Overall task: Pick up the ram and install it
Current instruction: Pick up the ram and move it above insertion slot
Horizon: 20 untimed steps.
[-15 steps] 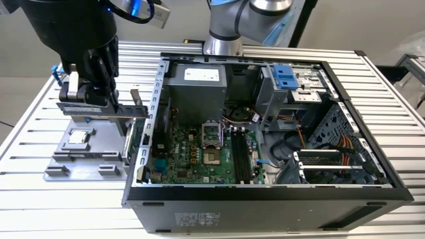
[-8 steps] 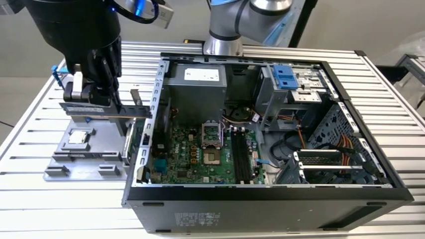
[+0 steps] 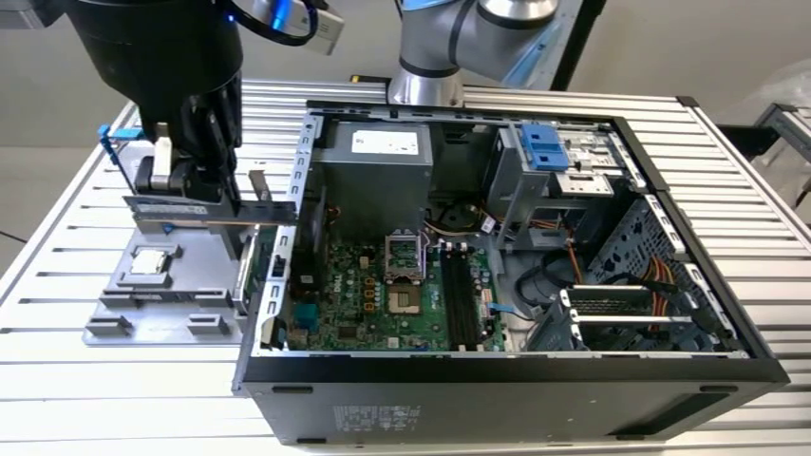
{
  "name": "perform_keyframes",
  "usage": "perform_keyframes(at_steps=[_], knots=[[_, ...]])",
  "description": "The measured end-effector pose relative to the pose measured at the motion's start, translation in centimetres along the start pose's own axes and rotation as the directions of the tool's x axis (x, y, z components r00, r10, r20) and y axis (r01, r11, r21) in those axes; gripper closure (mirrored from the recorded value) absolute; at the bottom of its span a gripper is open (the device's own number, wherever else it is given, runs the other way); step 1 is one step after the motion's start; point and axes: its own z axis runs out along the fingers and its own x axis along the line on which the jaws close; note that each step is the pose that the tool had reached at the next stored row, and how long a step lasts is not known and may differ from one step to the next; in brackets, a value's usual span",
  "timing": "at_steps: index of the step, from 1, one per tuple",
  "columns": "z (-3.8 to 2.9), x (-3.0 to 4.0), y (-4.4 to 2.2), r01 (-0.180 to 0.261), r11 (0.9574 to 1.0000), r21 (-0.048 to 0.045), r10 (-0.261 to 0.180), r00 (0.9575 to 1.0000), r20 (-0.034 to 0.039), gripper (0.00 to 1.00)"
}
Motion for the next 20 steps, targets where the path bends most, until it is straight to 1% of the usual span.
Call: perform_keyframes(at_steps=[4, 20], knots=[[-0.01, -0.02, -0.47, 0.000, 1.0000, 0.0000, 0.000, 1.0000, 0.0000, 1.00], [-0.04, -0.07, -1.68, 0.000, 1.0000, 0.0000, 0.000, 1.0000, 0.0000, 1.00]])
